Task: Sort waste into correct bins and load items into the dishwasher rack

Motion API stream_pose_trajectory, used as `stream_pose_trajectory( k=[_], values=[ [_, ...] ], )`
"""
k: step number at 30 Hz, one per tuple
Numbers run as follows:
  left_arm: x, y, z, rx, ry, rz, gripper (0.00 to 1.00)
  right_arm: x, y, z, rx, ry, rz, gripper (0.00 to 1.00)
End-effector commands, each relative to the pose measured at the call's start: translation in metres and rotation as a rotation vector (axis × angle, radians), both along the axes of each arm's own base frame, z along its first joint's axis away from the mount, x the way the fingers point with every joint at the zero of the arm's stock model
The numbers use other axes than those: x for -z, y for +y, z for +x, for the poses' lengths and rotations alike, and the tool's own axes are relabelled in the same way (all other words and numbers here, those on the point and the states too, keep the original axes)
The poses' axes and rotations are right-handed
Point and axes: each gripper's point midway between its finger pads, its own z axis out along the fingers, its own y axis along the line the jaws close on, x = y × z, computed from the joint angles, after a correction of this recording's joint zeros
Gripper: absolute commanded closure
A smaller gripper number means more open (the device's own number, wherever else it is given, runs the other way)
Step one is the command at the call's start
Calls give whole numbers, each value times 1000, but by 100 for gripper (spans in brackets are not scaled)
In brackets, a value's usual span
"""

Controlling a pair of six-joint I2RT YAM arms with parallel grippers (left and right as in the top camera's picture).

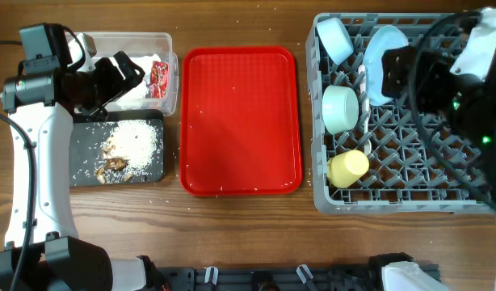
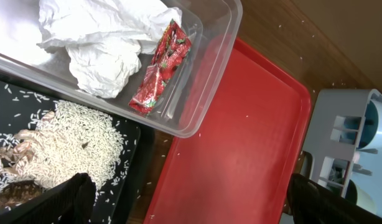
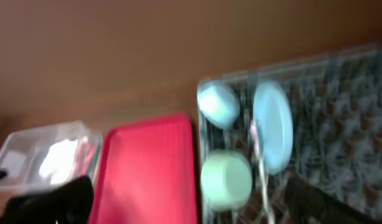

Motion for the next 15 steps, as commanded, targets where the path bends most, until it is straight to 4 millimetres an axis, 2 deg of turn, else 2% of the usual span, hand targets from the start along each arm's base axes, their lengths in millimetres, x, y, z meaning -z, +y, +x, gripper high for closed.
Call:
stream_pose_trajectory(
  k=[1, 3, 4, 7, 9, 11, 15],
  values=[
    [-3, 1, 2, 0, -11, 5, 0, 16, -12, -3, -40, -92, -156, 0],
    [-3, 1, 2, 0, -11, 5, 0, 38, -20, -2, -13, -187, -138, 0],
    [-3, 1, 2, 0, -11, 5, 0, 57, -18, -5, -42, -251, -106, 0],
    [-3, 1, 2, 0, -10, 5, 0, 127, -22, -15, -35, -339, -98, 0],
    [-3, 1, 2, 0, -11, 5, 0, 166, -22, -23, -32, -396, -100, 0],
    [-3, 1, 2, 0, -11, 5, 0, 214, -21, -38, -29, -440, -99, 1],
    [-3, 1, 2, 0, -11, 5, 0, 262, -27, -49, 2, -446, -114, 0]
  ],
)
